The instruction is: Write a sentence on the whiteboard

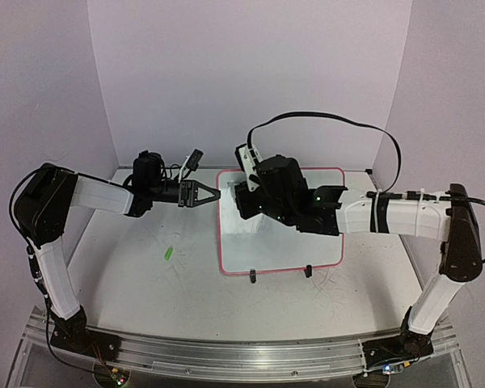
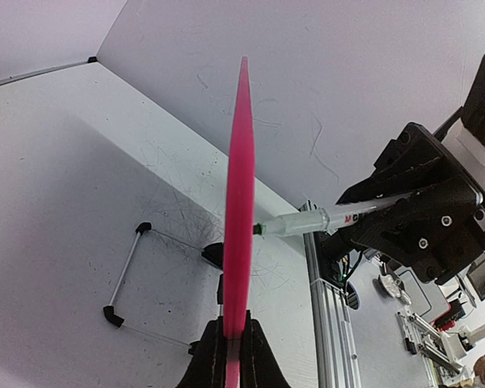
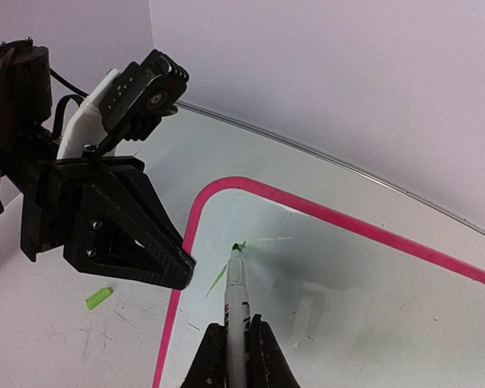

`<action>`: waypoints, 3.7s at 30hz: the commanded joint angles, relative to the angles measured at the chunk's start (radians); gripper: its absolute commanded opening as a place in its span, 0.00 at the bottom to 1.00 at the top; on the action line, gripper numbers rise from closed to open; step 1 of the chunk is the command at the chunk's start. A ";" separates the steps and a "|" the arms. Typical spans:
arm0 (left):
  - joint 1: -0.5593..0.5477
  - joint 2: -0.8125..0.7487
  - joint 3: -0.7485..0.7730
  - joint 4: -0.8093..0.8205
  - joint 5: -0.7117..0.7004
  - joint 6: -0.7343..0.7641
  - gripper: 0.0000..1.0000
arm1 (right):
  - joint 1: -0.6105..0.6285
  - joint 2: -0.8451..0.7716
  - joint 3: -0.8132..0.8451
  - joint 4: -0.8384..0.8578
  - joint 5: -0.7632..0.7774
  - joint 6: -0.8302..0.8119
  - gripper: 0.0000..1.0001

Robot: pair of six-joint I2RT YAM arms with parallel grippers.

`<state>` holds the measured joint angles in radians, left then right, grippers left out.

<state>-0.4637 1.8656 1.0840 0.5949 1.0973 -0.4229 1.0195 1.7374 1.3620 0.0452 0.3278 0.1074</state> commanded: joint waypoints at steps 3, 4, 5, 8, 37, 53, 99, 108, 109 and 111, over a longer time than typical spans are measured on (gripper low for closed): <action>-0.009 -0.043 0.003 0.016 0.036 0.003 0.00 | -0.004 0.016 0.037 0.012 0.049 0.000 0.00; -0.009 -0.043 0.003 0.017 0.036 0.003 0.00 | -0.005 0.016 0.035 0.007 0.052 0.003 0.00; -0.009 -0.043 0.003 0.017 0.035 0.003 0.00 | -0.005 0.016 0.032 0.003 0.054 0.006 0.00; -0.009 -0.044 0.003 0.017 0.036 0.003 0.00 | -0.005 0.015 0.023 -0.004 0.053 0.015 0.00; -0.009 -0.048 0.004 0.017 0.038 0.002 0.00 | -0.003 0.024 -0.019 -0.034 0.007 0.072 0.00; -0.010 -0.048 0.004 0.017 0.038 0.002 0.00 | 0.005 0.023 -0.057 -0.036 -0.007 0.108 0.00; -0.009 -0.040 0.002 0.018 0.034 0.004 0.00 | 0.011 -0.097 -0.098 0.060 -0.024 0.109 0.00; -0.009 -0.043 0.001 0.018 0.036 0.006 0.00 | -0.003 -0.062 -0.055 0.064 0.019 0.088 0.00; -0.009 -0.043 0.002 0.018 0.035 0.006 0.00 | -0.003 -0.060 -0.051 0.064 0.019 0.085 0.00; -0.009 -0.043 0.003 0.018 0.035 0.006 0.00 | -0.004 -0.058 -0.049 0.066 0.021 0.083 0.00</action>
<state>-0.4637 1.8656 1.0840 0.5949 1.0974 -0.4194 1.0219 1.6640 1.2612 0.0673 0.3204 0.2072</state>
